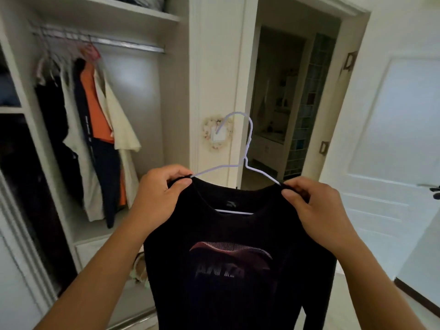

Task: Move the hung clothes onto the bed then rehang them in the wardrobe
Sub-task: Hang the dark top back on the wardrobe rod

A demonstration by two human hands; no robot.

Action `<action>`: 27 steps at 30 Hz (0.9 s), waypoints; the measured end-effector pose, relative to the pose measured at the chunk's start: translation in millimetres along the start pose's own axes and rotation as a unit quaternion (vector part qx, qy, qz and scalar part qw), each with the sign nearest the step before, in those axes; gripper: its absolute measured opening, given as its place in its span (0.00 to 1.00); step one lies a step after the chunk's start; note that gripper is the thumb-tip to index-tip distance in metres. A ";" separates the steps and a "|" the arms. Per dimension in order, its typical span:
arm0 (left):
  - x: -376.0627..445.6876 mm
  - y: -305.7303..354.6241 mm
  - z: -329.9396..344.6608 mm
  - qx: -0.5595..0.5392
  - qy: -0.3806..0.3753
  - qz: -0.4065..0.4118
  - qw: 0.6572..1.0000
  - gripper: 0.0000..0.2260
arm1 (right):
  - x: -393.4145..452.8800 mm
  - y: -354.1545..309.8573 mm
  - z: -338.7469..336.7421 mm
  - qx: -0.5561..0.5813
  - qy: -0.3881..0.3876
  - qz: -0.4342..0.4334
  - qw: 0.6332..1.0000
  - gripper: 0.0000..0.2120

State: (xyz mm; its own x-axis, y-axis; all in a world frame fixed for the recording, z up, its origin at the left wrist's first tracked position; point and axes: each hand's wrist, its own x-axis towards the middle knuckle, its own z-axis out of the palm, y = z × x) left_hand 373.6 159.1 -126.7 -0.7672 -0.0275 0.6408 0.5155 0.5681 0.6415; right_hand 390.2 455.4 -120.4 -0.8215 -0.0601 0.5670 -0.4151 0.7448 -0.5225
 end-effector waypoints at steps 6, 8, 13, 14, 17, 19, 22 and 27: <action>39.4 -48.6 -28.7 0.029 0.032 -0.018 0.999 0.09 | 69.1 -10.3 56.3 0.016 -0.055 -0.063 0.996 0.06; 51.5 -66.4 -35.7 0.044 0.045 -0.023 0.998 0.09 | 89.1 -13.7 72.7 0.012 -0.077 -0.076 0.994 0.05; 87.1 -115.3 -48.6 0.069 0.080 -0.038 0.994 0.07 | 137.3 -26.5 115.8 0.004 -0.117 -0.093 0.989 0.04; 95.2 -125.6 -51.3 0.073 0.086 -0.043 0.993 0.07 | 146.3 -30.0 124.9 0.004 -0.118 -0.098 0.988 0.04; 122.2 -159.7 -61.4 0.081 0.097 -0.048 0.991 0.08 | 172.3 -44.3 152.9 -0.001 -0.116 -0.116 0.986 0.04; 141.2 -183.2 -69.5 0.079 0.099 -0.050 0.991 0.08 | 189.0 -55.7 170.3 -0.002 -0.115 -0.128 0.985 0.06; 172.9 -217.0 -84.4 0.085 0.091 -0.049 0.991 0.07 | 215.7 -77.9 193.0 0.008 -0.113 -0.140 0.984 0.06; 227.0 -259.4 -106.7 0.118 0.070 -0.036 0.990 0.07 | 260.1 -113.0 230.0 0.030 -0.123 -0.146 0.981 0.07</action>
State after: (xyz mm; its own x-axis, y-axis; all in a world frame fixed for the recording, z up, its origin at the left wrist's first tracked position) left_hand 106.5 -82.3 -102.7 -0.7295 -0.1797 0.6599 0.3445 0.7370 0.5815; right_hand 133.5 202.7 -60.3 -0.7305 -0.4297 0.5307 -0.6632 0.6319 -0.4012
